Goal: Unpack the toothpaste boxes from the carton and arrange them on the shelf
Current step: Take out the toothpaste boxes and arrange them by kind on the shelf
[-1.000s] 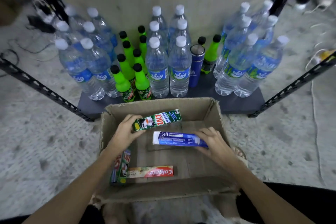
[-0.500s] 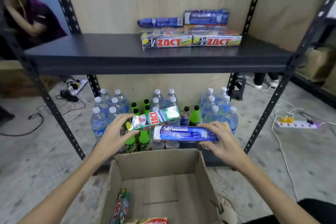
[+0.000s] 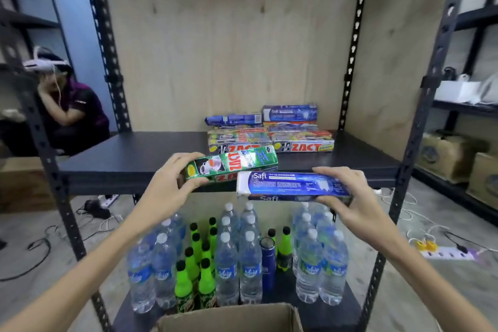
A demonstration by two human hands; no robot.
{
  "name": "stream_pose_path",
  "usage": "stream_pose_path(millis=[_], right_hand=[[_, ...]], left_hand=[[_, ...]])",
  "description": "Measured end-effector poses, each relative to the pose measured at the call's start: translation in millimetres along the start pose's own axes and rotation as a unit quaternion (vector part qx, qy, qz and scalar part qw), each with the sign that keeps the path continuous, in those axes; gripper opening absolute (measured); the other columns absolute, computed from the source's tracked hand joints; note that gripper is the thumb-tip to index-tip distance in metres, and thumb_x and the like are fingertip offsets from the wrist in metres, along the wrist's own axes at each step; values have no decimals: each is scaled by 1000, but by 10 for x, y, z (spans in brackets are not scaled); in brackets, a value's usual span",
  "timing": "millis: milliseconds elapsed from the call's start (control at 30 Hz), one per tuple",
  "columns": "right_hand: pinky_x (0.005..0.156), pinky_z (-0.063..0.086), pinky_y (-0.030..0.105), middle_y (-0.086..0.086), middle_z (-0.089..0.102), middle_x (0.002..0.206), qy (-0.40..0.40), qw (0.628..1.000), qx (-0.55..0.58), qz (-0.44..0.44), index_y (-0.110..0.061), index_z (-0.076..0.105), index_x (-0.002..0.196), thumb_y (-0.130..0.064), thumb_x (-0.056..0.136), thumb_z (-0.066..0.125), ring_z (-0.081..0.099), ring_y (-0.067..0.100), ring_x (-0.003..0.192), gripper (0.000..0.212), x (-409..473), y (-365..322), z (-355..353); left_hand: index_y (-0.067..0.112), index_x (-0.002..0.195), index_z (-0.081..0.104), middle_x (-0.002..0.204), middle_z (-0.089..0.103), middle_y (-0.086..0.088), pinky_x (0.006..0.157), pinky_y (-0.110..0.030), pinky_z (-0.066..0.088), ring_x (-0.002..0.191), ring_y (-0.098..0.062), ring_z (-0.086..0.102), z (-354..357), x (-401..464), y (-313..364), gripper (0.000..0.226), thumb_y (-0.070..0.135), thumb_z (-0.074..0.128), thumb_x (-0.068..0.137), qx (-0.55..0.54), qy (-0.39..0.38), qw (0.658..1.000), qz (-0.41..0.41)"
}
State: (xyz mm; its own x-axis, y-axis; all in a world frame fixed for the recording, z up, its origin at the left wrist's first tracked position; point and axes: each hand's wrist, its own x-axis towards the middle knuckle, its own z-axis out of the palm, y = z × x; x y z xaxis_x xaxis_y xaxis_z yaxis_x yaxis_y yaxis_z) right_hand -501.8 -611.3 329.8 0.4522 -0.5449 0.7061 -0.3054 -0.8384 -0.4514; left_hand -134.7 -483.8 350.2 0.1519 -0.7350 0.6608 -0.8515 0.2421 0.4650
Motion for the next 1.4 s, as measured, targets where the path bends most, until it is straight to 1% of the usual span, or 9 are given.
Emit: stream_pose_path(millis=[233,400,533,667,800,867,1033,1267,1400], right_hand=[[99,30,7,-15,54,130,-22,999,-10,28,-36,53,133,-20,91,69,39,5,124,48,969,503,-172],[105,32,28,-7,56,129,-16,997,-51,52,-35,55,128,-22,92,66,40,16,124,40,1789,1155,-130],[99,30,13,-2,53,129,-28,994,-45,101,-40,53,124,-23,94,65,38,18,130,37,2300,1695,-17],[112,34,38,-3,46,127,-52,985,-35,161,-43,54,123,-27,97,61,39,18,130,31,2589,2133,109],[90,42,26,1,47,133,-87,981,-46,166,-39,56,125,-28,98,59,50,13,115,29,2785,2380,235],[98,38,32,5,48,136,-93,979,-92,155,-34,58,129,-30,96,61,46,17,122,33,2892,2474,307],[107,33,42,8,57,123,-38,974,-193,115,-27,67,124,-32,87,73,44,31,122,39,3017,2557,479],[101,41,42,6,53,124,-33,959,-269,86,-27,49,144,-39,91,67,49,26,118,58,2992,2435,483],[108,32,43,4,47,137,-45,946,-298,120,-27,41,149,-46,95,57,41,23,128,60,2941,2358,497]], left_hand=[[21,134,57,123,62,1,88,-24,44,105,-10,58,115,1127,-272,42,29,65,94,53,-22,996,-67],[34,126,52,107,68,13,81,-23,50,94,-1,64,291,1906,-535,29,32,59,98,13,-115,982,-148],[30,119,51,105,64,13,72,-10,43,91,-7,61,544,2467,-825,21,26,58,99,57,-140,980,-128],[29,122,54,112,60,10,63,-8,38,85,4,57,745,2774,-1092,22,28,56,100,96,-140,981,-98],[30,132,56,122,44,2,68,-10,40,112,-14,53,898,2796,-1401,31,30,53,101,127,-111,982,-90],[40,124,57,122,39,3,70,-8,44,115,-14,48,933,2776,-1471,28,29,58,98,113,-80,987,-77],[50,130,52,128,38,17,105,-40,30,123,-8,26,1029,2764,-1433,57,62,70,78,179,-70,981,-38],[52,128,51,132,54,12,104,-53,41,125,-15,44,1194,2816,-1442,67,71,73,67,84,-65,991,-85],[50,129,51,133,56,9,104,-53,41,124,-15,46,1199,2821,-1389,63,61,77,72,92,-54,989,-103]])
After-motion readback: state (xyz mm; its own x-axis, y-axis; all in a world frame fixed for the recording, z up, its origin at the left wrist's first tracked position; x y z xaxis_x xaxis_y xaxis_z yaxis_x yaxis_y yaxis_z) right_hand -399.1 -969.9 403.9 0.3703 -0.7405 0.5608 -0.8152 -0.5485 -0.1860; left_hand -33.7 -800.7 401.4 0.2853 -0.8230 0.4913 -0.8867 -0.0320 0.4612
